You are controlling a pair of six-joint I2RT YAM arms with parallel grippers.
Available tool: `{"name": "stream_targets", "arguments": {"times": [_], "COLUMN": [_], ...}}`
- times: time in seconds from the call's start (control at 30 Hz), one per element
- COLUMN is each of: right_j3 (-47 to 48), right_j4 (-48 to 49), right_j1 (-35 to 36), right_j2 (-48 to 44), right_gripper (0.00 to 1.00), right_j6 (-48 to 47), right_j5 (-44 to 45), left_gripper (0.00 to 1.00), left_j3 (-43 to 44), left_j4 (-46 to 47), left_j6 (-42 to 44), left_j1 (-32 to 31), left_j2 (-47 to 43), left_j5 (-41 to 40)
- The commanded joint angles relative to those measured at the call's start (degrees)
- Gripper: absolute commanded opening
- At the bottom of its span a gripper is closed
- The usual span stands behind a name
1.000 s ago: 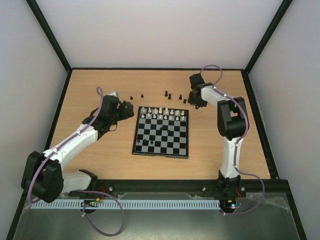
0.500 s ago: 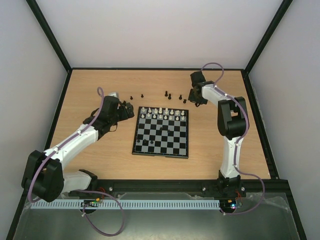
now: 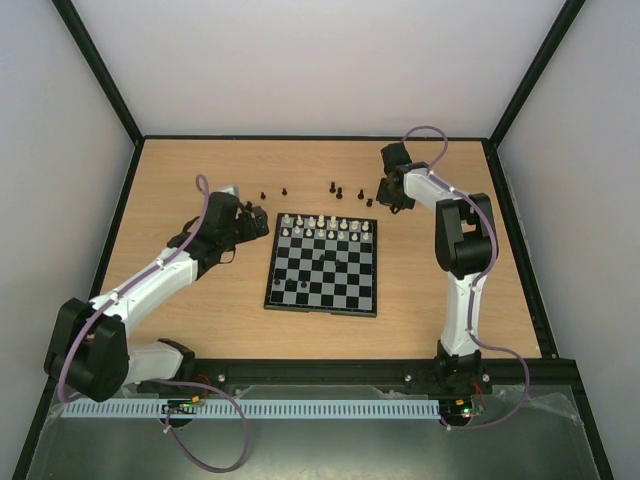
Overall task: Set up the chess pieces on the board
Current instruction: Pick up the chess piece at the center of the board, then place the chess piece on the chessboard.
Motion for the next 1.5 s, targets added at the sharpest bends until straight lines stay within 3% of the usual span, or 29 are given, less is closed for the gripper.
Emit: {"name": "stream_targets", "arguments": {"times": [0.0, 0.07, 0.4, 0.5, 0.63, 0.8, 0.93, 1.13, 1.3, 1.47], "right_j3": [-1.4, -1.8, -2.5, -2.8, -3.3, -3.9, -4.4, -9.0, -17.0, -29.3], "right_j4": [-1.4, -1.4, -2.1, -2.2, -2.1, -1.7, -2.2, -5.2, -8.0, -9.2], "right_j1": [-0.3, -0.3, -0.3, -0.2, -0.3, -0.2, -0.2, 3.9, 12.7, 22.1], "right_j2": [0.9, 0.8, 0.5, 0.1, -0.1, -0.6, -2.6, -12.3, -24.4, -37.2], "right_gripper": [0.13, 0.08, 0.07, 0.2, 0.21, 0.02, 0.01, 0.01, 0.02, 0.02], "right_j6": [-0.2, -0.2, -0.1, -0.2, -0.2, -0.1, 0.0, -0.1, 1.2, 3.1], "right_j5": [-0.6, -0.6, -0.2, -0.1, -0.3, -0.6, -0.4, 1.5, 4.2, 0.4], "left_gripper": [1.0, 0.99, 0.99, 0.99, 1.0, 0.99, 1.0, 1.0, 0.99, 0.99], "left_j3": [-1.1, -1.2, -1.6, -1.8, -2.1, -2.3, -2.6, -2.8, -2.6, -2.8], "left_j4": [1.0, 1.0, 1.3, 1.4, 1.4, 1.7, 2.6, 3.8, 3.6, 2.0], "left_j6": [-0.1, -0.2, -0.3, -0.4, -0.4, -0.4, -0.4, -0.7, -0.8, -1.0], "left_j1": [0.3, 0.3, 0.3, 0.3, 0.3, 0.3, 0.3, -0.4, -0.6, -0.6], "left_j2": [0.9, 0.9, 0.6, 0.5, 0.1, 0.0, 0.7, 3.1, 4.5, 3.0], "left_j5": [0.0, -0.1, 0.5, 0.7, 0.5, 0.7, 1.6, 2.5, 1.5, -0.3]}}
